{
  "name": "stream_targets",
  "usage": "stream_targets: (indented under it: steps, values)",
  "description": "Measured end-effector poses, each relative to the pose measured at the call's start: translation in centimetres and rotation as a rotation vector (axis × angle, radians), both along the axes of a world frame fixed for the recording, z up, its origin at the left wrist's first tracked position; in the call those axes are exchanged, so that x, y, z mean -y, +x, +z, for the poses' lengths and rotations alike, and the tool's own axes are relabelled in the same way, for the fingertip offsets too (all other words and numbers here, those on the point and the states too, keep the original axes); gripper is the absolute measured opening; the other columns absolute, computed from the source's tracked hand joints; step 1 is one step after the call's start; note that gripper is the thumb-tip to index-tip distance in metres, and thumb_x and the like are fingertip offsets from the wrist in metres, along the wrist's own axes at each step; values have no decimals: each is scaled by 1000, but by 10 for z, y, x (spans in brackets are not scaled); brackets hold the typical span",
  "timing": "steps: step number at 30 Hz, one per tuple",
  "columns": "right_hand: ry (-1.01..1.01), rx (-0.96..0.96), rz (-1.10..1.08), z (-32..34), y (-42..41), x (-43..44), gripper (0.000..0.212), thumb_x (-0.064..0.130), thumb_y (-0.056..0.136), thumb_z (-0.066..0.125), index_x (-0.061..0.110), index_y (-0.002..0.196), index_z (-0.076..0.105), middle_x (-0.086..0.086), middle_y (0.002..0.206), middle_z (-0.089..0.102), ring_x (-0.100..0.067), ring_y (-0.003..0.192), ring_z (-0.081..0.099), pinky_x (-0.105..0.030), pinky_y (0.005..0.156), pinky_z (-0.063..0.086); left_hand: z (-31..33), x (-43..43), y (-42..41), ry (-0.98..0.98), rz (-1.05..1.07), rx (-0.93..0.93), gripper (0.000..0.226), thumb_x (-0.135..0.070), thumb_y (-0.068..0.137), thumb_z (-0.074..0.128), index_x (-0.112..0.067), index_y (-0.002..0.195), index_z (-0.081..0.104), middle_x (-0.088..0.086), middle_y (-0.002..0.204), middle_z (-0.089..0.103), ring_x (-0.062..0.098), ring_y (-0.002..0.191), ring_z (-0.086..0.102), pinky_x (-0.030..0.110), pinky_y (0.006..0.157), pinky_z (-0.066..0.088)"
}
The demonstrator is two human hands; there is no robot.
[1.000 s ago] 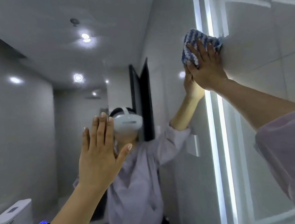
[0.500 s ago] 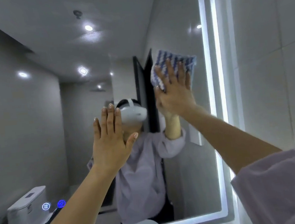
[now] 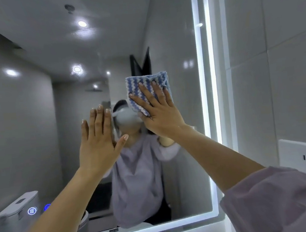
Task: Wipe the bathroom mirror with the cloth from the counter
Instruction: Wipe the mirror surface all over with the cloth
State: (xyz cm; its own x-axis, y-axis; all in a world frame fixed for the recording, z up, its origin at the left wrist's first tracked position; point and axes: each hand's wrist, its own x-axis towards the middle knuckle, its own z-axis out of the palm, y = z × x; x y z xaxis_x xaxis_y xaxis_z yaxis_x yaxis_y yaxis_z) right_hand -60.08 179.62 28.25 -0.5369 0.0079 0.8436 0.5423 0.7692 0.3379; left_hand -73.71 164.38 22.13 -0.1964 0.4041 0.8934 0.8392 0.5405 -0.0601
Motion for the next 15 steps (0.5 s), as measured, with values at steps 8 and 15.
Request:
stream_targets:
  steps: [8,15]
  values:
    - [-43,-94,-39,-4,35,-44,57,51,99,18,43,147,-11,13,155,-25,-16,141,-31,-38,115,-22,0,1,0,-13,12,3,88,-68,83,3,-11,145,-20,8,156,-23,22,143,-24,43,118,-12]
    - [-193,-250,-55,-13,73,-80,59,57,94,7,40,149,-4,2,162,-7,-26,147,-16,-44,119,-12,-1,1,-2,-5,-25,1,88,-68,84,6,-11,146,-19,8,156,-23,22,143,-24,44,118,-10]
